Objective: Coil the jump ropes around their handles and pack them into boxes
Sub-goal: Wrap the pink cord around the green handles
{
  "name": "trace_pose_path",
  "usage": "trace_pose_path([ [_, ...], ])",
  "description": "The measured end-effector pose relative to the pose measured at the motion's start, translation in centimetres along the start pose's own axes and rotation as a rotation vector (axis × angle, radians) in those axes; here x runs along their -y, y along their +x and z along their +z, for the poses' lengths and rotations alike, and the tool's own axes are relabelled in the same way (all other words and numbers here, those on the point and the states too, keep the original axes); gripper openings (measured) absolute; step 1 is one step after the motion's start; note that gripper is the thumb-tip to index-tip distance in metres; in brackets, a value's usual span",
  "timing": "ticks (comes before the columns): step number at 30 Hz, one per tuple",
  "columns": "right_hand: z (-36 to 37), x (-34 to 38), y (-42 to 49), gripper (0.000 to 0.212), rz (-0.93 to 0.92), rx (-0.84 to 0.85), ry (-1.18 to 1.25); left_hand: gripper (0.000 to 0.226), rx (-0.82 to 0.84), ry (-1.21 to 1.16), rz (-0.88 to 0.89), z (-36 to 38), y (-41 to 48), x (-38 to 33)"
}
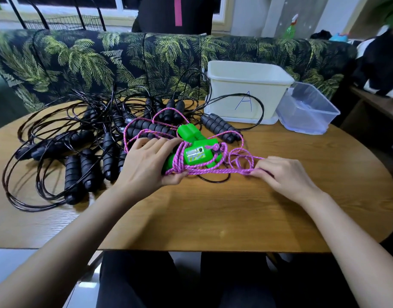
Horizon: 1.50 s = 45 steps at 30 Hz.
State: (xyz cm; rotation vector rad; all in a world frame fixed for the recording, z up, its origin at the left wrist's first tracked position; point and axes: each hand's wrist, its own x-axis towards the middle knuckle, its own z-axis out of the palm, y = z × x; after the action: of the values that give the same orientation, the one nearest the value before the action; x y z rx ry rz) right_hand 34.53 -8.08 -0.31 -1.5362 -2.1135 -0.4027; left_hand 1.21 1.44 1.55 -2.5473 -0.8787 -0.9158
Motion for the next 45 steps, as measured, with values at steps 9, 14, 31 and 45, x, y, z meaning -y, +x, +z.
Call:
trace_pose_path([
  [9,0.2,1.1,6.7,0.045,0.275,0.157,-0.151,0.062,0.035,0.085,0.427,0.0,0.8,-2.7],
  [14,-1.5,4.4,9.1,0.040,0.222,-0.029,-0.126,0.057,0.127,0.209,0.396,0.4,0.8,-3.8],
  [31,0.1,12.1,2.5,0.046,0.435,0.204,0.506,0.064,0.231,0.177,-0.115,0.6,1.7,-3.1],
  [45,2.6,11.4,4.3,0.022,0.878,-0.049,0.796,0.055,0.271,-0.162,-0.358,-1.3,2.6,-5.4],
])
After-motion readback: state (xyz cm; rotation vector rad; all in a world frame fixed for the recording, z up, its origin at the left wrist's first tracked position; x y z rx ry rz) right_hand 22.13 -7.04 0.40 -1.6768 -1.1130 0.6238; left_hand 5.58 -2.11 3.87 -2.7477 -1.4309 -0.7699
